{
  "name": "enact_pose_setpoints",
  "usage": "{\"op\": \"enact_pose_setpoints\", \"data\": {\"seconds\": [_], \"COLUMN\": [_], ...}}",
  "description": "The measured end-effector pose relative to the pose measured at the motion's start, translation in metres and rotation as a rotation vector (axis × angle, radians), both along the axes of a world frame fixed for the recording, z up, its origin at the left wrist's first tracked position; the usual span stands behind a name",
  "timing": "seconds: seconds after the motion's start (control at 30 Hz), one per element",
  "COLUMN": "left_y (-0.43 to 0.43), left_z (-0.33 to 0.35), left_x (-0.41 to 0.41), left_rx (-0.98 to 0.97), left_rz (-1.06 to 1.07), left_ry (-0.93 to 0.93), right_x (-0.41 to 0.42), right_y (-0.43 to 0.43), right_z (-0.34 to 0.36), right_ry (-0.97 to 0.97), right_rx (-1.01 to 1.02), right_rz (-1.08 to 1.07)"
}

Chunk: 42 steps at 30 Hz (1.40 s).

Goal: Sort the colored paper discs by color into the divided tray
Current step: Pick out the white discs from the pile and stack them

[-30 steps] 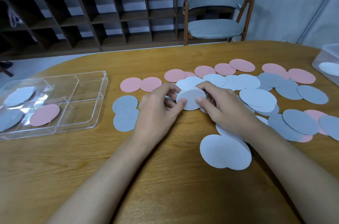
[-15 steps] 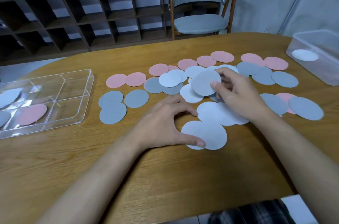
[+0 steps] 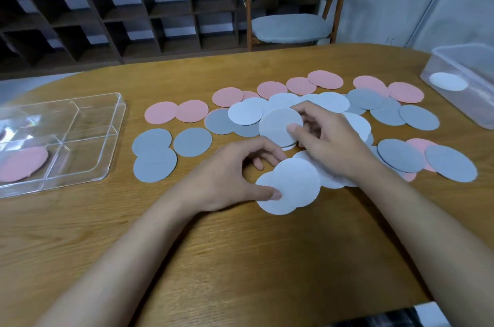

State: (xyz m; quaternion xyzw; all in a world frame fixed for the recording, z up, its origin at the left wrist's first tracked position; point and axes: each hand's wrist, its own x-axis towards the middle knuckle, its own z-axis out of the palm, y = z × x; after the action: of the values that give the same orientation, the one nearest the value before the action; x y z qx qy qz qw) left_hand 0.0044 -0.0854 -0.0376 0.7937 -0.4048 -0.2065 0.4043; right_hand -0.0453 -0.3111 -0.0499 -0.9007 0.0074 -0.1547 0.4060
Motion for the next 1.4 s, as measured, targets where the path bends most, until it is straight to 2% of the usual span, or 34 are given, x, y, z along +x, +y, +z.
{"op": "enact_pose_setpoints", "data": {"seconds": [0.13, 0.27, 0.43, 0.53, 0.63, 0.83, 1.0, 1.1, 1.27, 1.4], "left_y": [0.0, -0.001, 0.0, 0.001, 0.0, -0.005, -0.007, -0.007, -0.006, -0.006], "left_z": [-0.002, -0.001, -0.001, -0.002, -0.005, -0.007, -0.007, -0.007, -0.006, -0.006], "left_x": [0.004, 0.004, 0.011, 0.013, 0.015, 0.011, 0.01, 0.008, 0.007, 0.004], "left_rx": [-0.153, -0.214, -0.303, -0.38, -0.384, -0.33, -0.298, -0.287, -0.277, -0.285], "left_rz": [0.067, 0.139, 0.381, 0.528, 0.599, 0.607, 0.583, 0.59, 0.567, 0.513], "left_ry": [0.128, 0.216, 0.274, 0.222, 0.081, -0.084, -0.16, -0.14, -0.214, -0.228], "right_x": [-0.001, 0.0, 0.0, -0.002, -0.002, -0.002, -0.003, -0.006, -0.006, -0.003], "right_y": [0.0, 0.001, 0.003, 0.006, 0.008, 0.011, 0.014, 0.015, 0.025, 0.022], "right_z": [0.0, 0.0, -0.001, 0.0, 0.001, -0.001, 0.002, 0.004, 0.003, 0.001], "right_ry": [-0.006, -0.003, 0.005, 0.011, 0.014, 0.028, 0.04, 0.061, 0.069, -0.009], "right_rx": [0.045, 0.055, 0.072, 0.096, 0.106, 0.024, -0.008, 0.008, -0.325, -0.299], "right_rz": [0.023, 0.032, 0.043, 0.071, 0.086, 0.114, 0.119, 0.121, 0.085, 0.049]}}
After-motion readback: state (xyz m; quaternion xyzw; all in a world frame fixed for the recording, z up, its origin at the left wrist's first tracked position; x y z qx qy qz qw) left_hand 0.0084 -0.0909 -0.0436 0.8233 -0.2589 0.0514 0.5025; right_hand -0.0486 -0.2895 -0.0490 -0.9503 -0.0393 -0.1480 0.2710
